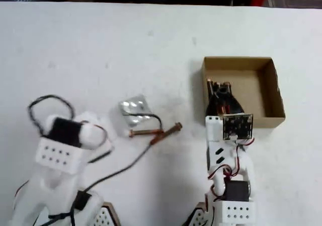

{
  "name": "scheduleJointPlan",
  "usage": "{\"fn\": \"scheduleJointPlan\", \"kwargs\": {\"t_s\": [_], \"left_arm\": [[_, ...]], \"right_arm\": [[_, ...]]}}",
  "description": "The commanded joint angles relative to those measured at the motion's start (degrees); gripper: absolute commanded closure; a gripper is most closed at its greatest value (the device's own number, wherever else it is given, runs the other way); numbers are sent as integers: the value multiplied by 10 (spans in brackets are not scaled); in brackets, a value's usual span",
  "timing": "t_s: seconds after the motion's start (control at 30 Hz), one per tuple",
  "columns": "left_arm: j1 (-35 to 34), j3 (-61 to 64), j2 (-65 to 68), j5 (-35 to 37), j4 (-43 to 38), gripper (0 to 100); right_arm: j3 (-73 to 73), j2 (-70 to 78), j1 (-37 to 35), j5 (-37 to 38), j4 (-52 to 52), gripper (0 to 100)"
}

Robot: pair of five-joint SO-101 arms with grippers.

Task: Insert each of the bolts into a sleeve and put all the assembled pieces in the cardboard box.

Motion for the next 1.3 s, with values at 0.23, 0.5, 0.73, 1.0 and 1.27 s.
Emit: {"fn": "scheduleJointPlan", "kwargs": {"t_s": [0.23, 0.5, 0.73, 1.0, 1.27], "left_arm": [[155, -40, 102, 109, -10, 972], [162, -140, 167, 152, -18, 972], [162, -183, 249, 153, -22, 972], [162, -222, 317, 149, -22, 972], [163, -223, 336, 148, -71, 972]], "right_arm": [[5, -9, 22, -6, -18, 981], [5, -9, 22, -6, -17, 981], [5, -9, 22, -6, -16, 981], [5, -9, 22, -4, -15, 981], [5, -9, 22, -3, -14, 981]]}}
